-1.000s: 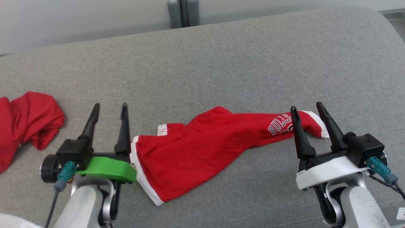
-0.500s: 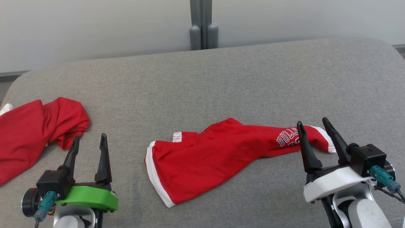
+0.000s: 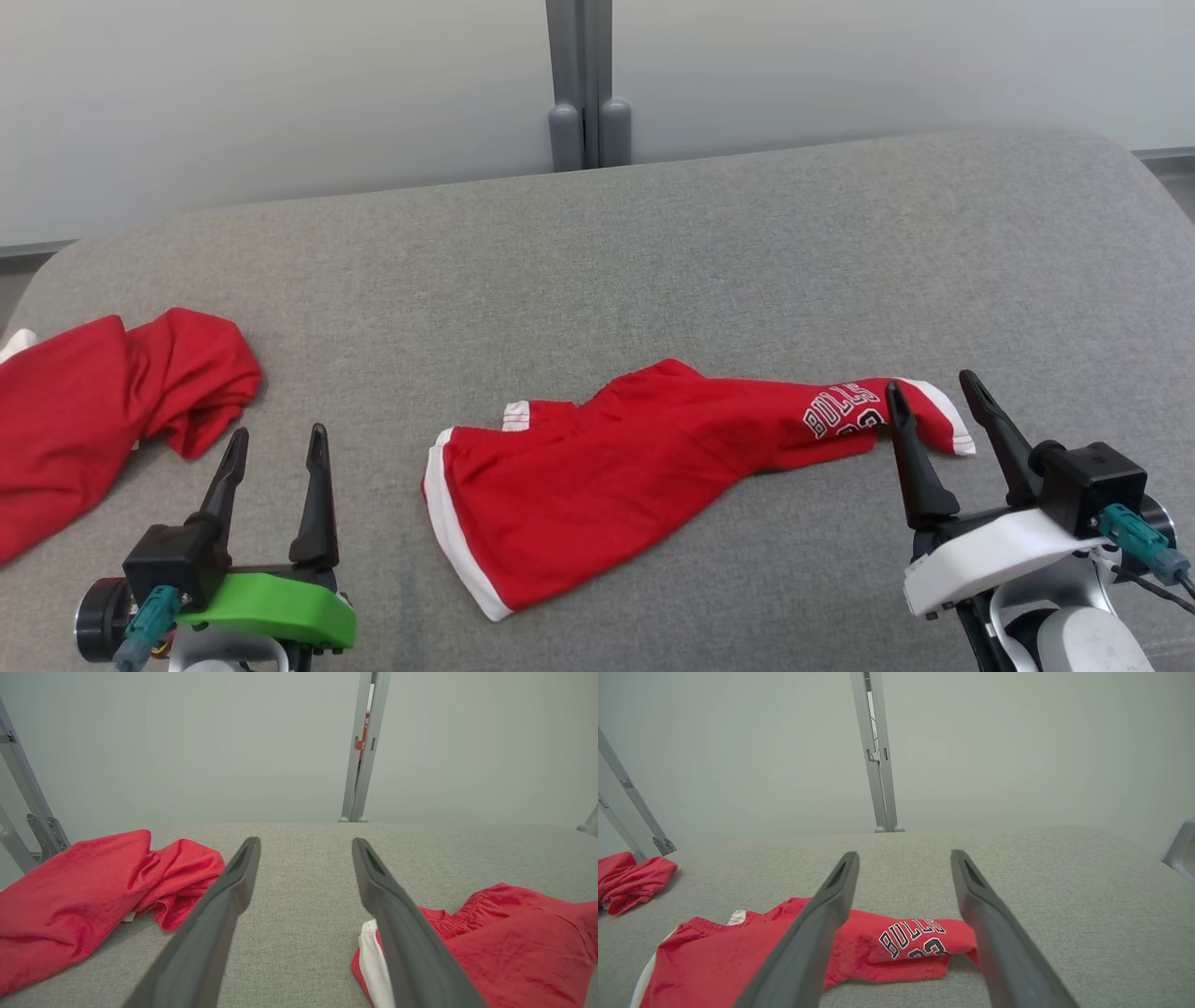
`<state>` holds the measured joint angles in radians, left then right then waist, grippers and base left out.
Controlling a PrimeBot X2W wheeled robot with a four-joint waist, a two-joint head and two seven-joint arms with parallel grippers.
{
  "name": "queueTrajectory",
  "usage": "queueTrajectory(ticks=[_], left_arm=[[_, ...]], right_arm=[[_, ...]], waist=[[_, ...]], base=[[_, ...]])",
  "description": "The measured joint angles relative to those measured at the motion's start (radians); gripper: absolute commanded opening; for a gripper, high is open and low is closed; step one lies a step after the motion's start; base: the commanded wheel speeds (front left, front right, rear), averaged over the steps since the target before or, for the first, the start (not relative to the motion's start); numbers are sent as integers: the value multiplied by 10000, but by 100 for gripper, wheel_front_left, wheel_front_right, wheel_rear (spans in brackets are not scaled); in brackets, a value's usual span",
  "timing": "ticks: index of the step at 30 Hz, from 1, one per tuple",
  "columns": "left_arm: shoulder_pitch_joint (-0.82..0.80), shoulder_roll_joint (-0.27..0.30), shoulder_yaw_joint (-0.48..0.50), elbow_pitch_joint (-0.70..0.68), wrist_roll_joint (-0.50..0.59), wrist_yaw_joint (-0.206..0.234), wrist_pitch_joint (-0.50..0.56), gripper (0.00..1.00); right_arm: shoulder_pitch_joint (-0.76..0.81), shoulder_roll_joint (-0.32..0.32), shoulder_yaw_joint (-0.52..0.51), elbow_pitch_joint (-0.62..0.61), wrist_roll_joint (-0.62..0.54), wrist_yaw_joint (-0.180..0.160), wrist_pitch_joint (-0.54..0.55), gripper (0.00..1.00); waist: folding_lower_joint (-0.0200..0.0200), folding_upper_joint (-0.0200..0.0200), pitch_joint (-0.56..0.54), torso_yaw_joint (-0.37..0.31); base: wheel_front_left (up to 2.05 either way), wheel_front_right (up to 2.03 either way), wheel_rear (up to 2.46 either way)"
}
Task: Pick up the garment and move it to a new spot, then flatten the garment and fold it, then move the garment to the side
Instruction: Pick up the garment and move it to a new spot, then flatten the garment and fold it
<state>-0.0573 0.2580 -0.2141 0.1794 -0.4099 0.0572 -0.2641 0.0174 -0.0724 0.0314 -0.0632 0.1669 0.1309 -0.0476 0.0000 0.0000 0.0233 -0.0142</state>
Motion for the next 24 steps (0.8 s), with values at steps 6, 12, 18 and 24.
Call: queueTrajectory(ticks=[6, 12, 18, 24], left_arm=[[4, -23, 17, 8, 31, -15, 0, 100], [6, -48, 29, 46, 56, -15, 0, 100], [-73, -21, -119, 23, 238, -42, 81, 100], [-1151, -171, -1026, 554, 395, -625, 1183, 100]], right_arm=[[2, 23, 63, -27, 42, 0, 19, 100], [1, 42, 61, -27, 86, 0, 19, 100], [-35, 67, 84, -67, 138, 0, 17, 100], [-400, 59, 242, -125, 109, 0, -69, 100]], waist=[[0, 0, 24, -35], [0, 0, 68, -51], [0, 0, 229, -73], [0, 0, 691, -142]], base=[[0, 0, 0], [0, 0, 0], [0, 0, 0], [0, 0, 0]])
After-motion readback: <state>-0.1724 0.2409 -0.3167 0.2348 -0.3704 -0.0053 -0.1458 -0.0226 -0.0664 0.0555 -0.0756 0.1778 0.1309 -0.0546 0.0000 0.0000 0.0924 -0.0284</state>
